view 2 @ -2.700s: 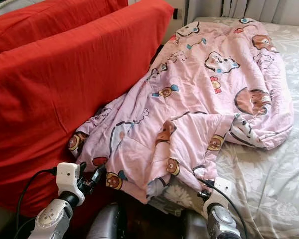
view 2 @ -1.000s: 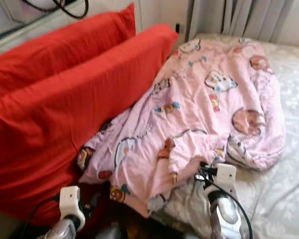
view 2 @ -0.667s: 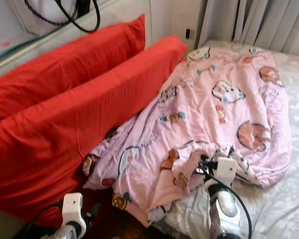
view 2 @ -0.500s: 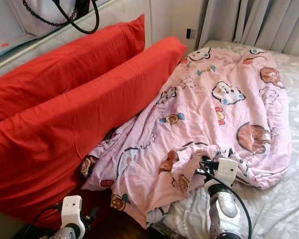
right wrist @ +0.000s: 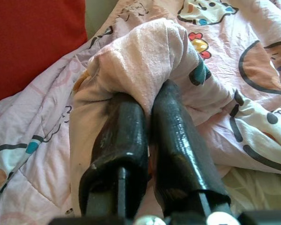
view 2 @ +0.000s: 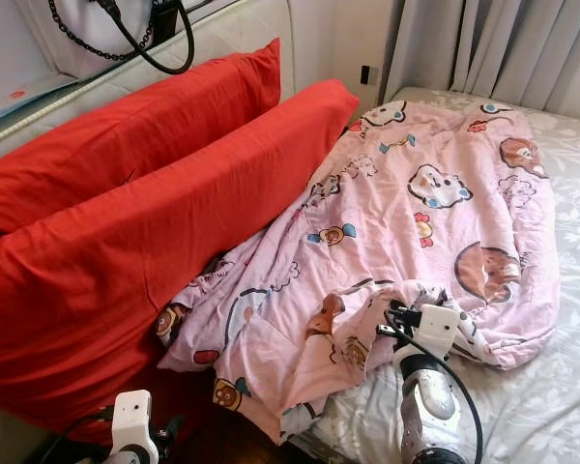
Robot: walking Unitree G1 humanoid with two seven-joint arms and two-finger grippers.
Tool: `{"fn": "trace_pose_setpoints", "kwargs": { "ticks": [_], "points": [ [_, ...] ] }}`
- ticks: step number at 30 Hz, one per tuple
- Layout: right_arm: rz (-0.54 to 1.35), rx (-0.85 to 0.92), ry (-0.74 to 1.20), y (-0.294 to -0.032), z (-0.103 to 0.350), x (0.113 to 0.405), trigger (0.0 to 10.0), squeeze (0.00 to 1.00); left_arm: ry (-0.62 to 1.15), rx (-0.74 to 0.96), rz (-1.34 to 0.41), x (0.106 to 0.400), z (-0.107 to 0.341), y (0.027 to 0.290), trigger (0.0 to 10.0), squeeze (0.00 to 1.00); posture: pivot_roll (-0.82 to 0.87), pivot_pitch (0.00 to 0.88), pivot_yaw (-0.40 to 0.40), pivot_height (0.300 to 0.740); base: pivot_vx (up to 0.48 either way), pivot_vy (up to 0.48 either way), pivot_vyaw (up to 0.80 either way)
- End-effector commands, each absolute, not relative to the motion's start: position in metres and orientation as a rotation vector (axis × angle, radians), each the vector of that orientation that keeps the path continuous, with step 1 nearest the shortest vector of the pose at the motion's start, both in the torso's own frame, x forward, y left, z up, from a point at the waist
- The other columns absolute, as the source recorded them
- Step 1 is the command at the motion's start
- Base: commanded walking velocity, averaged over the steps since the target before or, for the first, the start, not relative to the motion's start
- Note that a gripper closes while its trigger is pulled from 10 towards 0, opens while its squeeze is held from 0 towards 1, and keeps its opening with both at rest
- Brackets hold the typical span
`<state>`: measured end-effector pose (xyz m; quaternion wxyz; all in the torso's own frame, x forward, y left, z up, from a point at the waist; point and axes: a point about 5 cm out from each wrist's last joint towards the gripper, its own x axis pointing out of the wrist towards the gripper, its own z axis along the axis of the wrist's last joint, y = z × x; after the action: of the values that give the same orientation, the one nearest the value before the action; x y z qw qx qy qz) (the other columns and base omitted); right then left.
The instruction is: Clean up the room
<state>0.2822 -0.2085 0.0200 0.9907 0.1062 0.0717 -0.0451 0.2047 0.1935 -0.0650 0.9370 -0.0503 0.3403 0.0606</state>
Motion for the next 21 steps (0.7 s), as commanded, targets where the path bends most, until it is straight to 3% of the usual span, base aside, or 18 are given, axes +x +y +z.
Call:
{"fn": "trace_pose_setpoints", "kwargs": {
  "ticks": [1, 8, 21],
  "points": [
    [-0.103, 0.222, 0.147, -0.207, 0.019, 0.283, 10.0, 0.00, 0.727, -0.099, 0.149, 0.197, -0.069, 0.200, 10.0, 0.00, 0.08, 0.081, 0.054, 0.740, 0.000, 0.000, 0.00],
    [-0.105, 0.218, 0.162, -0.206, 0.016, 0.281, 10.0, 0.00, 0.747, -0.102, 0.175, 0.190, -0.072, 0.206, 10.0, 0.00, 0.07, 0.076, 0.057, 0.740, 0.000, 0.000, 0.00],
    [-0.163, 0.189, 0.159, -0.216, 0.017, 0.280, 10.0, 0.00, 0.762, -0.109, 0.186, 0.185, -0.074, 0.209, 10.0, 0.00, 0.07, 0.053, 0.055, 0.740, -0.265, 0.000, 0.00]
  ]
}}
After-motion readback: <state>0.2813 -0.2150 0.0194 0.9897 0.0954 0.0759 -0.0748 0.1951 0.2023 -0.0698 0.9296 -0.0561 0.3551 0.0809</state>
